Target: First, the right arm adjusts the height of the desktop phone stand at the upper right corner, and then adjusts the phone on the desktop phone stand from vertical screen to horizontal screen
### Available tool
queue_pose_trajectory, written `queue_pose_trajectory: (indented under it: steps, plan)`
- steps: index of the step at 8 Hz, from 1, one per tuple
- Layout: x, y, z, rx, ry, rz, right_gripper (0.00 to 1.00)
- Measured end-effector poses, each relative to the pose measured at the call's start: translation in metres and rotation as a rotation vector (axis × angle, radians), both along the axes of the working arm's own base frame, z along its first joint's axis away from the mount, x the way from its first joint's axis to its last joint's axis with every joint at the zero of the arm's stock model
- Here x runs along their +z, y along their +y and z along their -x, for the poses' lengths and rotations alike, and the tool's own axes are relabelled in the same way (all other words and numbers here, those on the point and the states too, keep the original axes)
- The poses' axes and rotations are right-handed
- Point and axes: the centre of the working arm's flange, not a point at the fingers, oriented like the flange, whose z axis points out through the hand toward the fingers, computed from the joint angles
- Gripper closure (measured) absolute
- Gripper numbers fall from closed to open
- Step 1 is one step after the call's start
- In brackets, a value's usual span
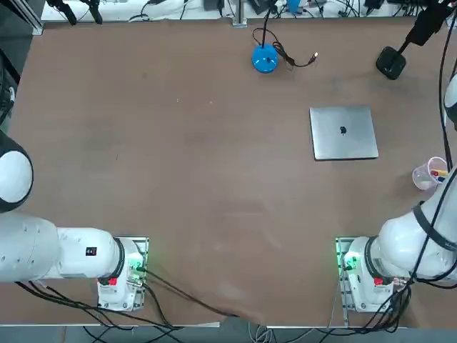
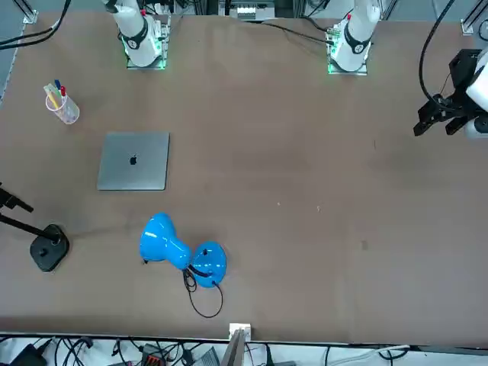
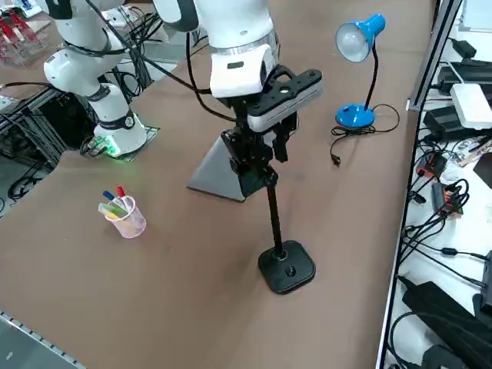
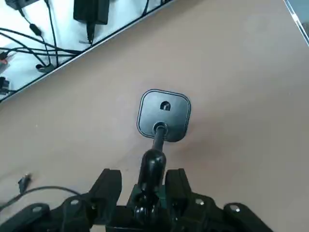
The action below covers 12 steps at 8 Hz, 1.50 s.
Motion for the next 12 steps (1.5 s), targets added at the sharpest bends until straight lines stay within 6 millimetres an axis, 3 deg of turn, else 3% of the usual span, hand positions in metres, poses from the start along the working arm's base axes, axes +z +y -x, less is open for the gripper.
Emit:
queue_pose_trajectory:
  steps: [5, 7, 8, 12]
  plan:
    - [-0.01, -0.001, -0.002, -0.038, 0.011, -0.007, 0.46]
    - [-0.013, -0.002, -0.003, -0.038, 0.016, -0.008, 0.59]
    - [-0.013, -0.002, -0.003, -0.043, 0.014, -0.008, 0.7]
    - [-0.014, -0.003, -0.005, -0.057, 0.002, -0.004, 0.7]
